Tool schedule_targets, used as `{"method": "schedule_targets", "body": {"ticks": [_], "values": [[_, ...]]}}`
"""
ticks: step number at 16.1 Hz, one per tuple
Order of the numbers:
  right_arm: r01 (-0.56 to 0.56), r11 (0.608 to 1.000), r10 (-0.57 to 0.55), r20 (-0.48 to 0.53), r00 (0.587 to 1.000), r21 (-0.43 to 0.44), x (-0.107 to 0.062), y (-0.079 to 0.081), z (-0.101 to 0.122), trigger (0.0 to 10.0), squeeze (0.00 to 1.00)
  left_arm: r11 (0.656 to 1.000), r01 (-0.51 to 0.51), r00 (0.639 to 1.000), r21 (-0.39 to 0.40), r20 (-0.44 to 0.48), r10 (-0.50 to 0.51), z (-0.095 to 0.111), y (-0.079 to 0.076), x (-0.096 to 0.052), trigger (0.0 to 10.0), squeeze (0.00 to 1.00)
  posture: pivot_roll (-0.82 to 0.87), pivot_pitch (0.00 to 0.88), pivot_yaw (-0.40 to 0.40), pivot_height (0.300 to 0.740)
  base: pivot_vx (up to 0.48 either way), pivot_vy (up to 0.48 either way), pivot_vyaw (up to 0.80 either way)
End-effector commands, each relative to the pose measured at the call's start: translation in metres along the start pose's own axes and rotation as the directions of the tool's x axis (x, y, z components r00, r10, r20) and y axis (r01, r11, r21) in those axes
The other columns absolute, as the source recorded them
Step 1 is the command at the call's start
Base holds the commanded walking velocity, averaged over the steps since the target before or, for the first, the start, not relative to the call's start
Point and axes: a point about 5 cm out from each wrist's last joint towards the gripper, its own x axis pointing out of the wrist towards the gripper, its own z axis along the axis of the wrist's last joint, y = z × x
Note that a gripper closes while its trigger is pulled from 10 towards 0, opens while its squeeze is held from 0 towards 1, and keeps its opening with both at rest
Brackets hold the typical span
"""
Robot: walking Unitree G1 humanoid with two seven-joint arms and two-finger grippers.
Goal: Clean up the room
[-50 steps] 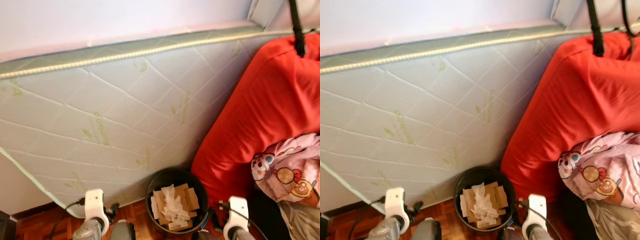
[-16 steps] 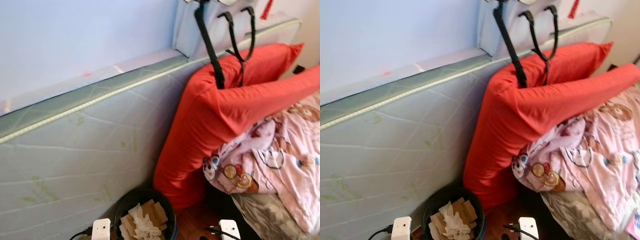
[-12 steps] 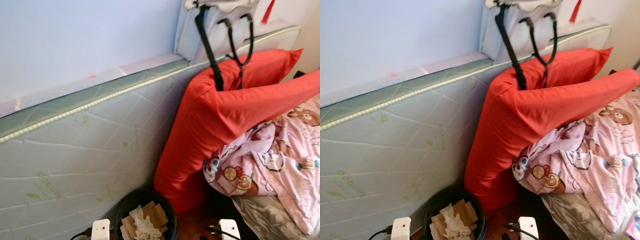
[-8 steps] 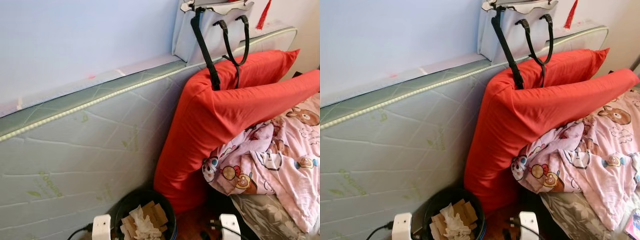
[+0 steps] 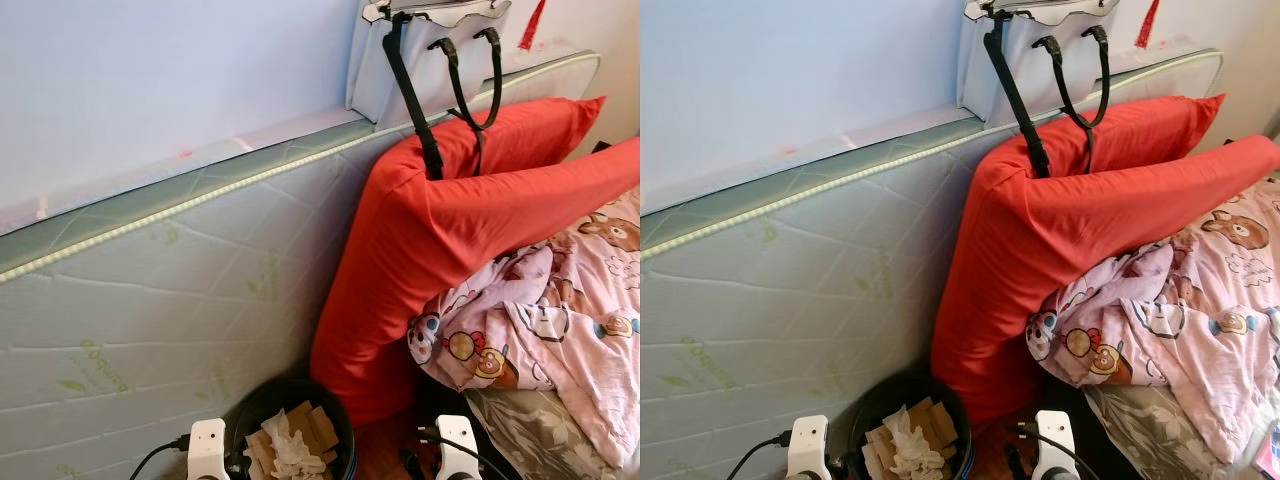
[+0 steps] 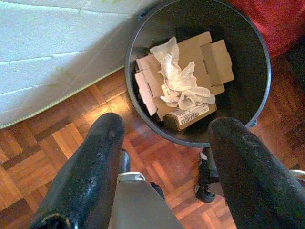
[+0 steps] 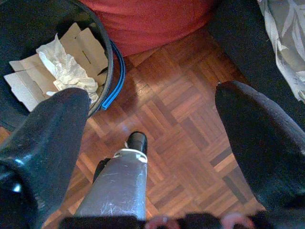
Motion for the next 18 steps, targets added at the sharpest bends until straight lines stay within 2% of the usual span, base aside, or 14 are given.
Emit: {"method": "schedule_targets", "body": {"ticks": [1, 7, 13, 18], "values": [[0.022, 1.0, -0.021, -0.014, 1.0, 0.018, -0.001, -0.005, -0.003, 10.0, 0.0, 1.0, -0.014, 1.0, -0.011, -0.025, 0.013, -0.005, 0.001, -0.001, 10.0, 0.0, 0.08, 0.0, -0.082, 0.74, 0.0, 0.0, 0.0], [0.016, 1.0, -0.016, -0.035, 0.999, 0.0, -0.004, -0.006, -0.014, 10.0, 0.0, 1.0, -0.026, 0.997, 0.001, -0.068, 0.026, -0.021, 0.004, -0.005, 10.0, 0.0, 0.1, 0.0, -0.074, 0.74, 0.0, 0.0, 0.0], [0.009, 0.998, -0.007, -0.021, 1.0, 0.064, -0.003, 0.009, -0.02, 10.0, 0.0, 0.998, -0.037, 0.997, 0.055, -0.066, 0.041, -0.018, 0.018, -0.005, 10.0, 0.0, 0.1, 0.0, -0.007, 0.74, 0.0, 0.0, 0.0], [0.041, 0.997, -0.039, -0.031, 0.999, 0.07, -0.005, 0.006, -0.023, 10.0, 0.0, 0.998, -0.035, 0.997, 0.054, -0.061, 0.039, -0.019, 0.017, -0.006, 10.0, 0.0, 0.09, 0.0, -0.025, 0.74, 0.0, 0.0, 0.0]]}}
